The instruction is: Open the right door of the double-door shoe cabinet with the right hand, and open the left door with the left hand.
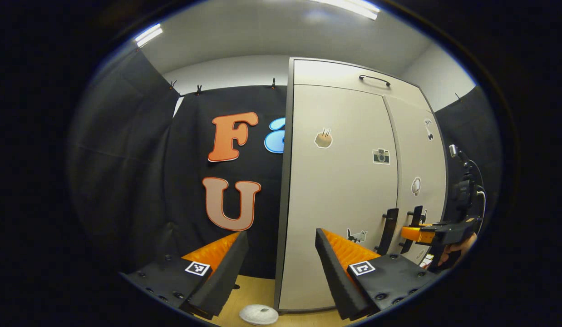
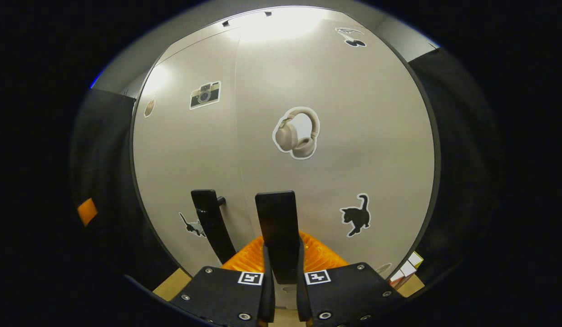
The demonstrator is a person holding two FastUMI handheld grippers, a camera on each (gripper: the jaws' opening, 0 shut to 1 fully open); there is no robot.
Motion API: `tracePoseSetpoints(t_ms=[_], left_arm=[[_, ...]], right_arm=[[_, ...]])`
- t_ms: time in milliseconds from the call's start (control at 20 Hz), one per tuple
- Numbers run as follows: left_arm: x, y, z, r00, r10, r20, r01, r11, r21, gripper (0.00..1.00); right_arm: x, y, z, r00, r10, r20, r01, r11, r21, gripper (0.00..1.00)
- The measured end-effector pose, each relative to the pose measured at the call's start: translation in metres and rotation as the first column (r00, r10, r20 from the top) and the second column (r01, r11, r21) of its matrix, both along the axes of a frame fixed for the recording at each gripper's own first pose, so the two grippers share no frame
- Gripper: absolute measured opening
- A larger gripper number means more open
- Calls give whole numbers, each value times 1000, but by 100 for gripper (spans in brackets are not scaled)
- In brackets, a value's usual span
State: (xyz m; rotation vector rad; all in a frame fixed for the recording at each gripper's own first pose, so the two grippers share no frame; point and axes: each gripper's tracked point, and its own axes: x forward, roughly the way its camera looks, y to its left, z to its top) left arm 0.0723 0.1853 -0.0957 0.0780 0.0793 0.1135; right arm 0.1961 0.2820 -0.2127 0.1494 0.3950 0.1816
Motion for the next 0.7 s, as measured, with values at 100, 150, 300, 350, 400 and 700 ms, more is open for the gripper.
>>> tracePoseSetpoints(t_ms=[100,150,300,350,400,700], left_arm=[[-4,-5,4,1000,5,4,-5,1000,3,98],[-7,-8,5,1000,7,3,-7,1000,1,97],[-15,-18,8,1000,15,1,-15,1000,-8,98],[-18,-20,9,1000,21,2,-21,1000,-5,95],[-20,-23,10,1000,26,3,-26,1000,-2,93],[-27,-52,12,1000,12,-5,-12,1000,0,93]], right_arm=[[-16,-7,3,1000,12,-4,-12,1000,7,19],[-24,-10,5,1000,24,-10,-24,1000,8,19],[-41,-19,11,998,54,-14,-54,998,14,19],[-48,-22,13,998,63,-16,-62,998,20,19],[-54,-26,14,997,72,-19,-72,997,25,19],[-87,-51,23,993,113,-23,-112,993,36,19]])
